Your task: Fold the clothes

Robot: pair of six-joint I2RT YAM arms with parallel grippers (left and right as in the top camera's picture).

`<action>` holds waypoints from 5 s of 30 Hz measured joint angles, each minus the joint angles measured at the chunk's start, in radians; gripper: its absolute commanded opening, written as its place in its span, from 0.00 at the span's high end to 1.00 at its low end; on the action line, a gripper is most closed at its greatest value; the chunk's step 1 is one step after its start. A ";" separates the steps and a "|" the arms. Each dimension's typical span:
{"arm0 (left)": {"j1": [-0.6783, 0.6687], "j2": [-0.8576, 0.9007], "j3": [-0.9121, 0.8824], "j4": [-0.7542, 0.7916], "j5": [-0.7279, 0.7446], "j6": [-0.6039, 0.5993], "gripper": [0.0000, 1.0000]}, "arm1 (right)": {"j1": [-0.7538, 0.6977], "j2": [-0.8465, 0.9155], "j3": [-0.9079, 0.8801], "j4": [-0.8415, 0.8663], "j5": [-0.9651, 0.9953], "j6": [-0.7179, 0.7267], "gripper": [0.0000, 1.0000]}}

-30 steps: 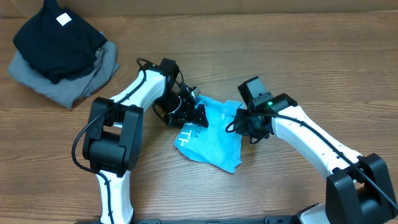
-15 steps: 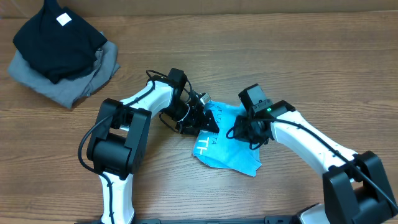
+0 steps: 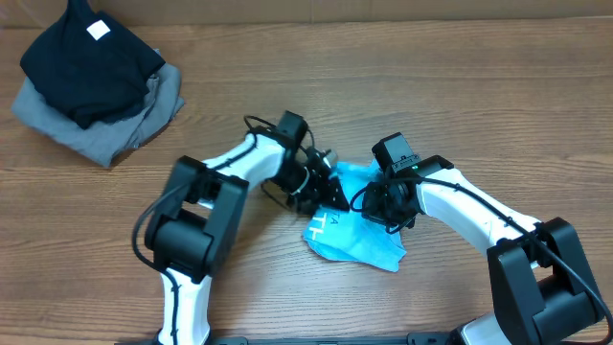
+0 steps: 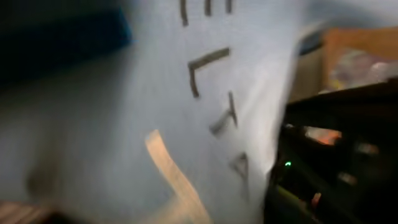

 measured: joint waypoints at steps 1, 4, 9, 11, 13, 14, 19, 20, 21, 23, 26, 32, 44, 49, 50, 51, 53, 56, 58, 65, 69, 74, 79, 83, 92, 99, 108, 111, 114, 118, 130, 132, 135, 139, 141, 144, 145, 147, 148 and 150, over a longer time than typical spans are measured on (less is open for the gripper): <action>-0.010 0.003 -0.005 0.002 -0.011 -0.009 0.85 | -0.001 0.000 0.000 0.000 0.000 0.000 0.96; -0.023 0.008 -0.011 0.001 -0.013 -0.027 0.96 | -0.004 0.000 0.000 -0.007 0.000 0.000 0.96; -0.002 0.008 -0.008 -0.034 -0.019 -0.031 0.96 | -0.004 -0.005 0.023 -0.094 0.001 0.000 0.96; 0.016 0.007 -0.002 -0.090 -0.033 -0.017 0.96 | -0.003 -0.027 0.040 -0.141 0.003 -0.002 0.96; 0.058 0.004 0.019 -0.173 -0.063 0.016 0.96 | -0.004 -0.074 0.078 -0.193 0.005 -0.009 0.96; 0.086 0.002 0.037 -0.213 -0.078 0.033 0.96 | -0.003 -0.104 0.105 -0.214 0.005 -0.013 0.96; 0.288 -0.037 0.245 -0.372 -0.137 0.147 0.96 | -0.003 -0.292 0.297 -0.263 0.005 -0.027 0.95; 0.331 -0.048 0.301 -0.380 -0.143 0.169 0.96 | -0.004 -0.323 0.326 -0.263 0.004 -0.029 0.95; 0.373 -0.058 0.359 -0.381 -0.148 0.189 0.96 | -0.004 -0.354 0.350 -0.263 0.005 -0.031 0.95; 0.465 -0.075 0.476 -0.353 -0.156 0.222 0.96 | -0.004 -0.393 0.371 -0.266 0.005 -0.033 0.95; 0.607 -0.098 0.593 -0.263 -0.161 0.233 0.96 | -0.004 -0.399 0.373 -0.298 0.005 -0.034 0.95; 0.862 -0.110 0.653 -0.031 -0.159 0.198 0.96 | -0.004 -0.356 0.370 -0.327 0.005 -0.034 0.96; 1.051 -0.044 0.655 0.082 -0.228 0.146 0.00 | -0.004 -0.355 0.370 -0.403 0.004 -0.034 0.96; 1.054 -0.010 0.663 -0.066 -0.230 0.144 0.00 | -0.004 -0.355 0.370 -0.412 0.004 -0.034 0.96; 1.059 -0.010 0.675 -0.110 -0.226 0.145 0.00 | -0.004 -0.355 0.370 -0.412 0.004 -0.035 0.96; 1.062 -0.011 0.695 -0.157 -0.221 0.145 0.00 | -0.003 -0.355 0.370 -0.412 0.004 -0.035 0.96; 1.072 -0.018 0.750 -0.263 -0.211 0.150 0.00 | -0.003 -0.355 0.370 -0.412 0.005 -0.039 0.95; 1.082 -0.071 0.847 -0.425 -0.210 0.185 0.00 | -0.003 -0.358 0.371 -0.411 0.005 -0.061 0.92; 1.086 -0.135 0.917 -0.520 -0.229 0.209 0.00 | -0.003 -0.367 0.375 -0.412 0.006 -0.080 0.92; 1.059 -0.498 1.051 -0.748 -0.256 0.267 0.00 | -0.004 -0.457 0.465 -0.419 0.008 -0.150 0.89; 0.959 -0.663 1.060 -0.835 -0.251 0.340 0.00 | -0.004 -0.540 0.515 -0.422 0.008 -0.191 0.70; 0.757 -0.806 1.059 -0.931 -0.349 0.399 0.00 | -0.004 -0.635 0.579 -0.443 0.018 -0.237 0.52; 0.655 -0.943 1.048 -0.954 -0.474 0.404 0.00 | -0.003 -0.760 0.676 -0.445 0.068 -0.257 0.00; 0.651 -1.035 1.045 -0.957 -0.522 0.403 0.00 | -0.003 -0.866 0.736 -0.444 0.092 -0.277 0.00; 0.651 -1.091 1.041 -0.957 -0.555 0.401 0.00 | -0.004 -0.925 0.752 -0.493 0.109 -0.277 0.00; 0.651 -1.090 1.038 -0.957 -0.558 0.401 0.00 | -0.004 -0.916 0.751 -0.610 0.110 -0.277 0.00; 0.651 -1.090 1.038 -0.957 -0.562 0.401 0.00 | -0.004 -0.939 0.702 -0.609 0.246 -0.293 0.00; 0.651 -1.090 1.038 -0.957 -0.562 0.401 0.00 | -0.015 -0.996 0.576 -0.374 0.337 -0.311 0.00; 0.651 -1.090 1.036 -0.959 -0.565 0.401 0.00 | -0.060 -1.091 0.349 -0.083 0.383 -0.352 0.00; 0.651 -1.090 1.036 -0.960 -0.565 0.401 0.00 | -0.126 -1.215 -0.011 0.214 0.377 -0.380 0.00; 0.651 -1.090 1.036 -0.960 -0.565 0.401 0.00 | -0.155 -1.651 -0.711 0.525 0.269 -0.394 0.00; 0.651 -1.090 1.036 -0.960 -0.565 0.401 0.00 | -0.155 -1.678 -0.748 0.533 0.261 -0.397 0.00; 0.651 -1.090 1.036 -0.960 -0.565 0.401 0.00 | -0.155 -1.680 -0.778 0.532 0.256 -0.397 0.00; 0.651 -1.090 1.036 -0.960 -0.565 0.401 0.00 | -0.155 -1.685 -0.827 0.535 0.247 -0.398 0.00; 0.651 -1.090 1.036 -0.960 -0.565 0.401 0.00 | -0.155 -1.684 -0.853 0.536 0.245 -0.399 0.00; 0.651 -1.090 1.036 -0.960 -0.565 0.401 0.00 | -0.155 -1.684 -0.883 0.546 0.242 -0.401 0.00; 0.651 -1.090 1.036 -0.960 -0.565 0.401 0.00 | -0.155 -1.684 -0.885 0.546 0.243 -0.401 0.00; 0.651 -1.090 1.036 -0.960 -0.565 0.401 0.00 | -0.155 -1.685 -0.885 0.550 0.242 -0.401 0.00; 0.651 -1.090 1.036 -0.960 -0.565 0.401 0.00 | -0.155 -1.685 -0.885 0.554 0.242 -0.401 0.00; 0.651 -1.090 1.036 -0.960 -0.565 0.401 0.00 | -0.155 -1.684 -0.885 0.553 0.242 -0.401 0.00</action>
